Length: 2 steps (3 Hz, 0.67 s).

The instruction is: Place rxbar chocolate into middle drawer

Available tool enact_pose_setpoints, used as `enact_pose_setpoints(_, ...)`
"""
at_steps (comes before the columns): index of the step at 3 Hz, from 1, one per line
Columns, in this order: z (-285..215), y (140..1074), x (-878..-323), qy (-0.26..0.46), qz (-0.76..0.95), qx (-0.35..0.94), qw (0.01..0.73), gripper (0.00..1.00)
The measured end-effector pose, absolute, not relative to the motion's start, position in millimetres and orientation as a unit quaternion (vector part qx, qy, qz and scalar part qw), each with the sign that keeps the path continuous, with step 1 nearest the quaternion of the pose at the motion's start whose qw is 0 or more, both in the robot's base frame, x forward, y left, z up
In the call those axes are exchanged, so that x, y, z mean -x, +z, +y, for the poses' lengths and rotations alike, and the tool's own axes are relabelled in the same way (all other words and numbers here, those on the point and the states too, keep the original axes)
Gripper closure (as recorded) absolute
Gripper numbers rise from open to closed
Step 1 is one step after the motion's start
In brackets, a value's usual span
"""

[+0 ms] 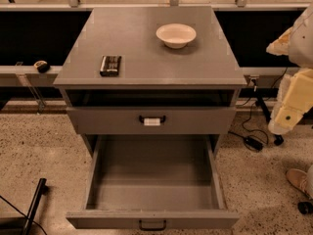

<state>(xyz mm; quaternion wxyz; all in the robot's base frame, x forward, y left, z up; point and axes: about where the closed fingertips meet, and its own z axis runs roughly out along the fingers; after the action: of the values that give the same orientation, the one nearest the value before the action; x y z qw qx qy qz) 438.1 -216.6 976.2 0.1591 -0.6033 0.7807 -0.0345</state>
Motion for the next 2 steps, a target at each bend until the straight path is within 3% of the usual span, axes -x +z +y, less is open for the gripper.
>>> enact_pose_setpoints(2,-206,978,-443,-0.017,0.755,0.63,0.18,0.0)
